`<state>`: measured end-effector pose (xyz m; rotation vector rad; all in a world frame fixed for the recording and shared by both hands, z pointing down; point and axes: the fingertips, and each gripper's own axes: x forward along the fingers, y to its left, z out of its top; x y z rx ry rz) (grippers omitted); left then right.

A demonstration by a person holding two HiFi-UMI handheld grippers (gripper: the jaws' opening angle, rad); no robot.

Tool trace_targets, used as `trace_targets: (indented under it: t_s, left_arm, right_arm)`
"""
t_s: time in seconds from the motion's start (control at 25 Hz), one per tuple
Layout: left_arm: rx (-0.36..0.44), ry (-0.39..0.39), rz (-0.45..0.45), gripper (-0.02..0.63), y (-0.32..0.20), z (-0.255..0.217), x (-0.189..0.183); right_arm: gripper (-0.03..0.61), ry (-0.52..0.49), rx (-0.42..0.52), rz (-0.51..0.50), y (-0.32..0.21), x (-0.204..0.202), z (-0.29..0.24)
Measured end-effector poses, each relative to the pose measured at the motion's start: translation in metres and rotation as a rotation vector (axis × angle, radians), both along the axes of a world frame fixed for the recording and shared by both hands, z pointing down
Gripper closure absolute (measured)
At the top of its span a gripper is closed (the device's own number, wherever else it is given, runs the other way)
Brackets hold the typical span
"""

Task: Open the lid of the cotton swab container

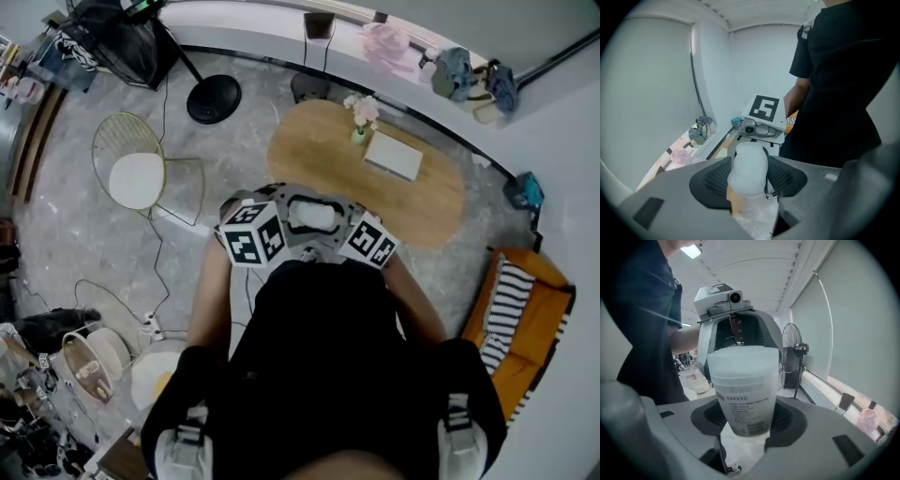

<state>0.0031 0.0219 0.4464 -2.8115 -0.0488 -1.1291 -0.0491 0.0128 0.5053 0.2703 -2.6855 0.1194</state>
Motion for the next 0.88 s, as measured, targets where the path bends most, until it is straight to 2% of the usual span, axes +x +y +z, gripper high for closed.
trace_targets:
  t_s: [0.28,0.88]
  left_arm:
    - [-0.025,-0.06,0.022,0.393,0.006,0.009,-0.008]
    - [-0.149,-0.105,0.012,0.403,0.018,0.015,-0.03]
  right_arm:
    - [0.37,0.018,-0.029,-0.015,0.009,-0.006,0.008]
    - [0.377,0.024,-0.042,-0.122,0.029,-0.02,0.011]
